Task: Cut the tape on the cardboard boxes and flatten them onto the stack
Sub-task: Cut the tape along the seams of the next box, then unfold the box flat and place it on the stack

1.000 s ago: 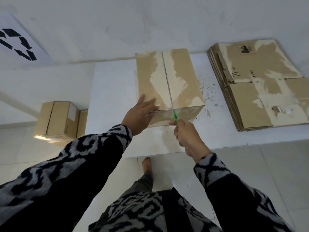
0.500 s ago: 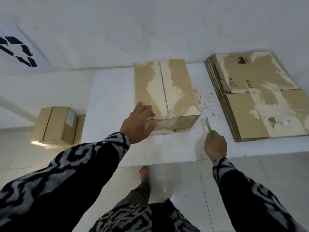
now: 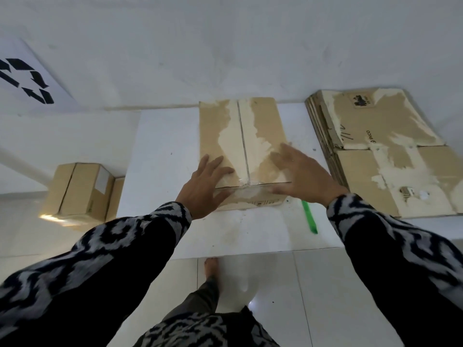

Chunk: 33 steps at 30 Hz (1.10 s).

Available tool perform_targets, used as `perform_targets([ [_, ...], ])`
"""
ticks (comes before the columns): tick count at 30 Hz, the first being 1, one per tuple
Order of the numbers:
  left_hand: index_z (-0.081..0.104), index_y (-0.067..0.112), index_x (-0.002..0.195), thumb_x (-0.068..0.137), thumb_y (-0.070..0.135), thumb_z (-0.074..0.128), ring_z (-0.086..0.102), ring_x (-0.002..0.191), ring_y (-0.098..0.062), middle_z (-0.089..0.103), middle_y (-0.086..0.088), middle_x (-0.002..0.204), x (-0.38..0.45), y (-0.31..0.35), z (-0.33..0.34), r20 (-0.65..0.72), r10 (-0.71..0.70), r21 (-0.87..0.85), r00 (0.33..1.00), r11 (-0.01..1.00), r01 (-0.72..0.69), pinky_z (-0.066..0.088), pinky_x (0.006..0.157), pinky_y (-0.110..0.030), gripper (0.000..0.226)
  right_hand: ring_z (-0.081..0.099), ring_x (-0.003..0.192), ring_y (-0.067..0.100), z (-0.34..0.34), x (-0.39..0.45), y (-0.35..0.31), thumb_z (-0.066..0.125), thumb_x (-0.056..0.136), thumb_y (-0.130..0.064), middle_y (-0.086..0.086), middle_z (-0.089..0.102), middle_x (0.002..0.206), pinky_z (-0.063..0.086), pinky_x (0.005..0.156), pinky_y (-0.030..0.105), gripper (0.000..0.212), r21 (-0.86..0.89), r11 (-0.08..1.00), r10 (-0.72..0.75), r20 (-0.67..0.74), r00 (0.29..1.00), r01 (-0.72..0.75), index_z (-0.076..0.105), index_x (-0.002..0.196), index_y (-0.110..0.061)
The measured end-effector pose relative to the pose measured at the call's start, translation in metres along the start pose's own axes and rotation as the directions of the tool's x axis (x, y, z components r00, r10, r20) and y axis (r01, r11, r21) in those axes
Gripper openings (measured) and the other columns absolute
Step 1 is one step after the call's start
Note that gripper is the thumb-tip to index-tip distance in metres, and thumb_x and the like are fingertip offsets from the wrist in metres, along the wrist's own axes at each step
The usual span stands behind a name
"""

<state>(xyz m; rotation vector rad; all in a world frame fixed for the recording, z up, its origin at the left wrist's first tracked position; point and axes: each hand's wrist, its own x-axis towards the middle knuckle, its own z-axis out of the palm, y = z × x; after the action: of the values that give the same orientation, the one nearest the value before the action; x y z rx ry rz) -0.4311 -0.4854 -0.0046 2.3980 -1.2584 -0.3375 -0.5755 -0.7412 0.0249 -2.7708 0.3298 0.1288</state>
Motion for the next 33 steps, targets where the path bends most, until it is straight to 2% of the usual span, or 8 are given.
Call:
perform_targets([
  [8, 0.036, 0.027, 0.141, 0.096, 0.058, 0.036, 0.005, 0.151, -0.031, 0.02, 0.0, 0.161, 0.001, -0.009, 0.006, -0.022, 0.09, 0.085, 0.996, 0.992, -0.088, 0.043, 0.106, -0.052, 0.055, 0.009, 0.15, 0.004, 0.004, -0.001, 0.014, 0.061, 0.085, -0.057, -0.011, 0.015, 0.163, 0.017, 0.121, 0.031, 0.072, 0.198, 0.98, -0.006, 0.027, 1.0, 0.001, 0.037, 0.149, -0.037],
  [13, 0.036, 0.024, 0.14, 0.096, 0.061, 0.034, 0.001, 0.152, -0.026, 0.019, 0.003, 0.162, 0.0, -0.011, 0.007, -0.033, 0.077, 0.068, 0.997, 0.995, -0.074, 0.038, 0.11, -0.052, 0.057, 0.034, 0.138, -0.004, 0.008, -0.013, 0.008, 0.053, 0.099, -0.041, -0.016, 0.034, 0.154, 0.031, 0.112, 0.019, 0.057, 0.429, 0.903, 0.068, -0.122, 0.99, -0.009, 0.032, 0.152, -0.037],
  [15, 0.033, 0.025, 0.143, 0.095, 0.06, 0.041, -0.004, 0.152, -0.023, 0.012, 0.006, 0.164, 0.0, -0.008, 0.006, -0.039, 0.036, 0.002, 0.999, 0.999, -0.036, 0.037, 0.111, -0.052, 0.06, 0.057, 0.107, -0.008, 0.017, -0.022, 0.002, 0.049, 0.102, -0.031, -0.013, 0.06, 0.127, 0.043, 0.09, 0.009, 0.043, 0.449, 0.893, 0.146, -0.256, 0.956, -0.017, 0.045, 0.145, -0.031],
  [18, 0.024, 0.028, 0.147, 0.087, 0.063, 0.054, -0.003, 0.152, -0.024, 0.0, 0.008, 0.165, -0.002, -0.002, 0.004, -0.087, -0.08, -0.148, 0.993, 0.987, 0.067, 0.043, 0.105, -0.045, 0.076, 0.059, 0.068, 0.009, 0.039, -0.029, -0.009, 0.041, 0.105, -0.033, -0.006, 0.062, 0.076, 0.046, 0.063, 0.023, 0.022, 0.592, 0.787, 0.466, -0.389, 0.795, -0.171, 0.059, 0.095, -0.026],
  [22, 0.019, 0.024, 0.151, 0.085, 0.046, 0.071, 0.016, 0.148, -0.007, 0.008, 0.008, 0.163, -0.008, 0.001, 0.005, -0.13, -0.218, -0.399, 0.967, 0.905, 0.151, 0.031, 0.107, -0.022, 0.087, 0.069, 0.096, 0.025, 0.047, -0.025, -0.018, 0.039, 0.104, -0.045, 0.009, 0.069, 0.099, 0.059, 0.078, 0.044, 0.042, 0.942, 0.257, 0.768, -0.064, 0.637, -0.215, 0.062, 0.103, -0.011],
  [26, 0.021, 0.028, 0.148, 0.082, 0.045, 0.076, 0.02, 0.146, -0.005, 0.012, 0.008, 0.163, -0.008, -0.002, 0.004, -0.12, -0.295, -0.476, 0.948, 0.855, 0.206, 0.026, 0.108, -0.019, 0.087, 0.068, 0.078, 0.025, 0.034, -0.04, -0.029, 0.029, 0.097, -0.067, 0.011, 0.07, 0.076, 0.055, 0.073, 0.042, 0.069, 0.891, 0.243, 0.816, 0.025, 0.577, -0.383, 0.063, 0.074, -0.012],
  [29, 0.022, 0.032, 0.144, 0.079, 0.051, 0.075, 0.042, 0.138, -0.013, 0.037, 0.006, 0.152, -0.013, -0.005, 0.006, -0.093, -0.348, -0.567, 0.933, 0.788, 0.238, 0.042, 0.109, -0.034, 0.086, 0.063, 0.077, 0.031, 0.04, -0.055, -0.043, 0.03, 0.097, -0.066, 0.013, 0.064, 0.077, 0.052, 0.081, 0.049, 0.066, 0.908, 0.233, 0.88, -0.045, 0.473, -0.347, 0.056, 0.076, -0.01],
  [33, 0.037, 0.02, 0.141, 0.089, 0.04, 0.069, 0.059, 0.119, -0.01, 0.055, 0.011, 0.133, -0.022, -0.006, 0.007, -0.127, -0.413, -0.621, 0.902, 0.742, 0.252, 0.049, 0.093, -0.018, 0.064, 0.058, 0.113, 0.021, 0.053, -0.045, -0.054, 0.032, 0.091, -0.073, -0.004, 0.061, 0.119, 0.047, 0.101, 0.052, 0.055, 0.946, 0.206, 0.775, -0.001, 0.631, -0.251, 0.055, 0.115, -0.029],
])
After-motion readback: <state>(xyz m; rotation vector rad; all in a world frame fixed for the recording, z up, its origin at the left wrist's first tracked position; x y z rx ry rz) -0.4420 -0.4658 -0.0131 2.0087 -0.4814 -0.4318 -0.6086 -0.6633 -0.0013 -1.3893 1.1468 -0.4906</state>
